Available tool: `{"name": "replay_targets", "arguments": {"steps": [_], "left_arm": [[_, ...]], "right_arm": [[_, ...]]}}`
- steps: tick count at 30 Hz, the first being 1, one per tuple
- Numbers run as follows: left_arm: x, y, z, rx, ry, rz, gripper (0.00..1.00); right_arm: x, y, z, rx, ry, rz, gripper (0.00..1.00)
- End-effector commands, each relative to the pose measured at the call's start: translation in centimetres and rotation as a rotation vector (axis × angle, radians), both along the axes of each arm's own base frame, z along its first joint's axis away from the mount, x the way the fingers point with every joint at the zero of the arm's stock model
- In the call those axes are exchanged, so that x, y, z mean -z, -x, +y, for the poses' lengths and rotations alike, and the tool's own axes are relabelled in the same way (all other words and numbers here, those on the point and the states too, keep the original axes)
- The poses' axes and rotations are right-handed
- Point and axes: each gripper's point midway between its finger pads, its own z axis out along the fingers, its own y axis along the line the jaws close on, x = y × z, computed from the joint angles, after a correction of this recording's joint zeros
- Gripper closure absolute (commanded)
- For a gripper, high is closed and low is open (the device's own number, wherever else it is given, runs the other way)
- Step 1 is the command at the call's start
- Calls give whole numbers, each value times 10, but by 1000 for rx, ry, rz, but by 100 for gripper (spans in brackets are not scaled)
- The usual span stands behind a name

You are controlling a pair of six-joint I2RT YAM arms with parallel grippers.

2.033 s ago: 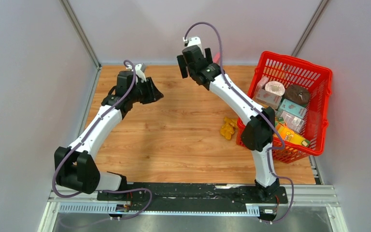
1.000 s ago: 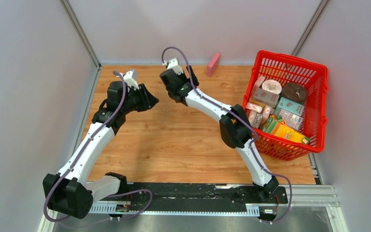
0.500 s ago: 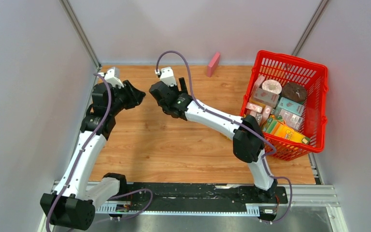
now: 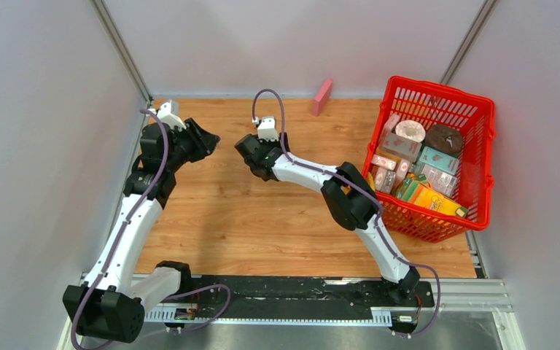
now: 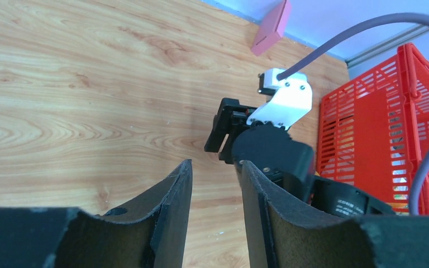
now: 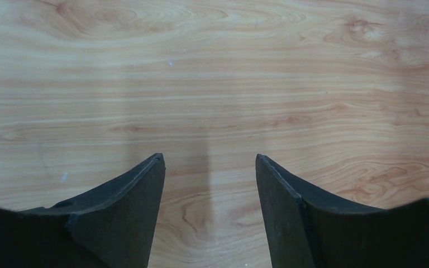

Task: Fold the paper box

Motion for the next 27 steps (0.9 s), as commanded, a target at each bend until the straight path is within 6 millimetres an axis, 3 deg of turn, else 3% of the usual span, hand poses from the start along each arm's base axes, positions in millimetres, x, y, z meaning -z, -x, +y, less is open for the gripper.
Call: {"name": "replay_targets", "arguments": {"steps": [1, 7, 11, 13, 19, 22, 27], "left_arm": [[-20, 1, 5, -5, -23, -62, 54], [-17, 0, -3, 35, 6, -56, 54], [-19, 0, -9, 61, 27, -63, 54], [-18, 2, -11, 73, 32, -62, 54], [-25, 10, -15, 101, 45, -74, 54], [-31, 17, -14, 105, 44, -89, 54], [-31, 21, -18, 129, 59, -93, 54]], "right_arm": [[-21, -7, -37, 156, 53, -98, 35], [-26, 22, -135, 284, 200, -32, 39], [-30, 45, -199, 377, 201, 19, 53], [-35, 54, -219, 390, 169, 23, 56], [-40, 73, -242, 418, 81, 22, 56], [-48, 90, -267, 485, 71, 5, 54], [-59, 125, -326, 613, 17, 14, 53]]}}
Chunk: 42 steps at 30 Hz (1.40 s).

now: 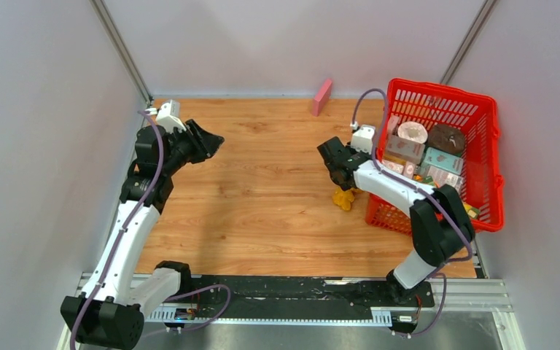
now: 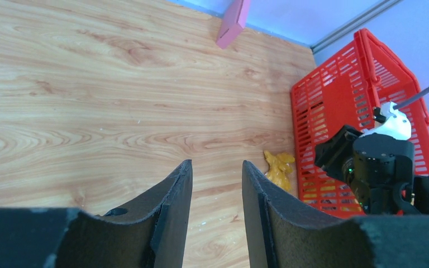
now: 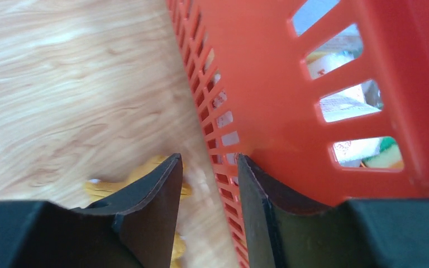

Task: Fold the paper box

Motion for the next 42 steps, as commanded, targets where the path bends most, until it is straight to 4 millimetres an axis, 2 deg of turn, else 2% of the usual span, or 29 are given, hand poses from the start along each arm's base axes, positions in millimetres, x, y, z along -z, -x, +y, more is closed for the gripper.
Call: {"name": "replay_targets", "arguments": {"steps": [1, 4, 5, 7, 9, 11, 12, 13, 14, 16, 17, 19, 20, 21, 25, 29, 30, 31, 32, 34, 39, 42], "left_arm": [[-13, 6, -5, 34, 33, -43, 54], [-13, 9, -7, 49, 45, -43, 54], [-13, 9, -8, 50, 46, -44, 54], [-12, 11, -8, 53, 45, -45, 54], [-11, 12, -8, 55, 44, -42, 54], [-11, 13, -8, 56, 43, -46, 54], [-9, 14, -8, 55, 44, -41, 54], [-10, 14, -7, 54, 45, -43, 54], [-8, 15, -7, 52, 44, -37, 54], [-7, 16, -7, 54, 41, -34, 54], [-5, 17, -7, 54, 39, -27, 54], [-4, 19, -6, 55, 36, -25, 54], [-2, 21, -7, 57, 33, -19, 54], [-2, 22, -6, 58, 30, -17, 54], [0, 24, -6, 62, 11, -9, 54], [3, 23, -6, 67, 0, 2, 54], [4, 21, -6, 68, -5, 5, 54], [6, 20, -6, 68, -7, 10, 54], [7, 19, -6, 69, -8, 13, 54], [8, 17, -8, 76, -2, 18, 54], [10, 15, -10, 87, 5, 31, 54], [9, 14, -10, 86, 3, 33, 54]], "right_arm": [[-24, 33, -63, 176, -47, -77, 53], [-32, 49, -82, 196, -44, -96, 52], [-36, 47, -82, 185, -47, -111, 51], [-37, 38, -70, 89, -54, -95, 50], [-45, 17, -38, -55, -67, -105, 45], [-57, -4, -8, -110, -93, -121, 37], [-62, -8, 20, -174, -94, -128, 33], [-64, -15, 37, -207, -78, -131, 27], [-74, -35, 66, -238, -82, -168, 17], [-78, -52, 103, -281, -67, -177, 10], [-73, -72, 122, -276, -58, -157, 6], [-74, -94, 143, -255, -88, -177, 4], [-65, -102, 149, -248, -73, -158, 2], [-64, -122, 164, -232, -74, -187, 0], [-47, -168, 177, -193, -84, -231, 0], [-37, -204, 174, -161, -123, -300, 0], [-35, -212, 166, -140, -132, -314, 0], [-25, -218, 165, -132, -133, -318, 0], [-25, -227, 164, -127, -155, -349, 0], [-13, -244, 155, -106, -163, -360, 0], [6, -274, 133, -74, -215, -375, 0], [6, -293, 132, -105, -252, -399, 0]]}}
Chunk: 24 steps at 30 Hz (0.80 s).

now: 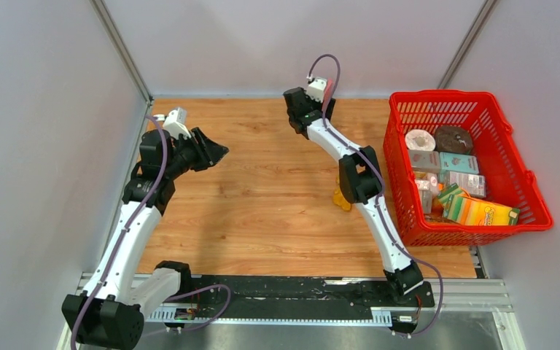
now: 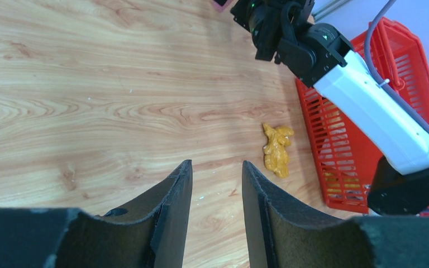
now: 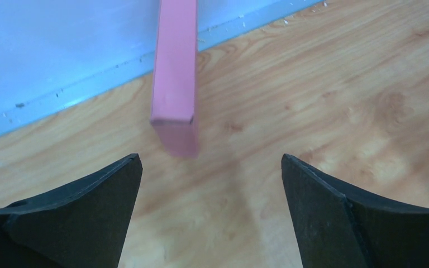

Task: Fold the paper box

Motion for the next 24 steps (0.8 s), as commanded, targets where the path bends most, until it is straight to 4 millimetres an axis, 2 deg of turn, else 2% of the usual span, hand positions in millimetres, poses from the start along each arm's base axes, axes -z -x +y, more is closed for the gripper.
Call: {"name": "replay_targets", "arguments": {"steps": [1, 2, 3, 5, 7, 9, 10, 14, 18, 23, 24], "left_arm": [[-14, -3, -1, 16, 0, -36, 54], [-16, -3, -2, 20, 3, -38, 54], [-17, -4, -2, 21, 5, -37, 54], [-20, -6, -3, 25, 11, -41, 54], [-24, -7, -6, 34, 25, -46, 54], [-30, -6, -8, 41, 40, -52, 54], [-33, -6, -10, 49, 44, -60, 54], [-38, -3, -11, 52, 36, -67, 54], [-40, -2, -10, 49, 29, -72, 54], [-36, 0, -11, 53, 21, -64, 54], [-35, 0, -11, 53, 22, -65, 54]], "right_arm": [[-23, -36, 4, -27, -107, -131, 0], [-25, -42, 0, -28, -118, -139, 0], [-22, -50, 7, -67, -156, -141, 0], [-18, -55, -3, -67, -183, -120, 0], [-13, -60, -2, -95, -235, -109, 1], [-10, -62, -8, -100, -262, -97, 7], [-9, -62, -8, -99, -268, -92, 15], [-8, -60, -9, -105, -250, -77, 25], [-10, -53, -17, -88, -191, -51, 30], [-21, -43, -23, -124, -36, -43, 48], [-25, -40, -29, -115, 31, -32, 50]]}}
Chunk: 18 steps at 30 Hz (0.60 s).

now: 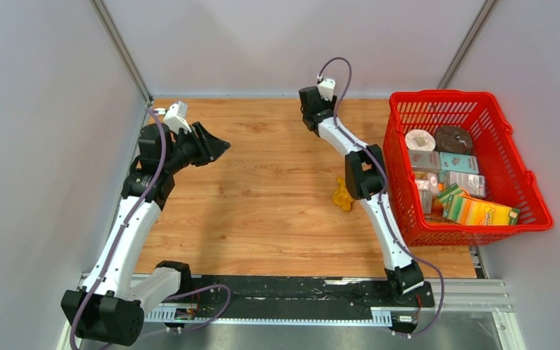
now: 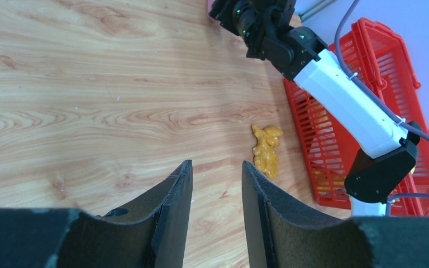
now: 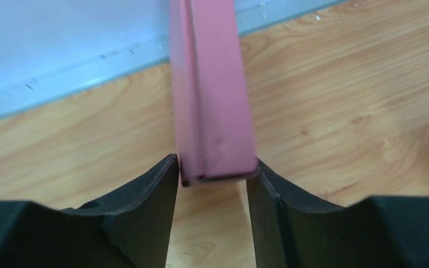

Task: Fold the paper box

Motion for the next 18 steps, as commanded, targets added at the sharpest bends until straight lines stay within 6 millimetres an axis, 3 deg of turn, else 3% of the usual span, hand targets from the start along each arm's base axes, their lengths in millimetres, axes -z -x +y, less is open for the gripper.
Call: {"name": "replay_targets", "arguments": {"steps": [1, 7, 11, 13, 18], "left_arm": [[-19, 3, -3, 16, 6, -55, 54], [-23, 8, -5, 23, 12, -68, 54], [-28, 12, -6, 30, 13, -81, 54], [-30, 14, -8, 38, 15, -85, 54], [-33, 19, -7, 39, 12, -94, 54]], "right_arm": [[-55, 4, -6, -8, 164, -80, 53], [-77, 15, -20, -25, 314, -83, 68], [-84, 23, -22, -55, 450, -54, 70], [-81, 27, -24, -81, 506, -23, 78], [-79, 41, -14, -147, 693, 1, 78]]}}
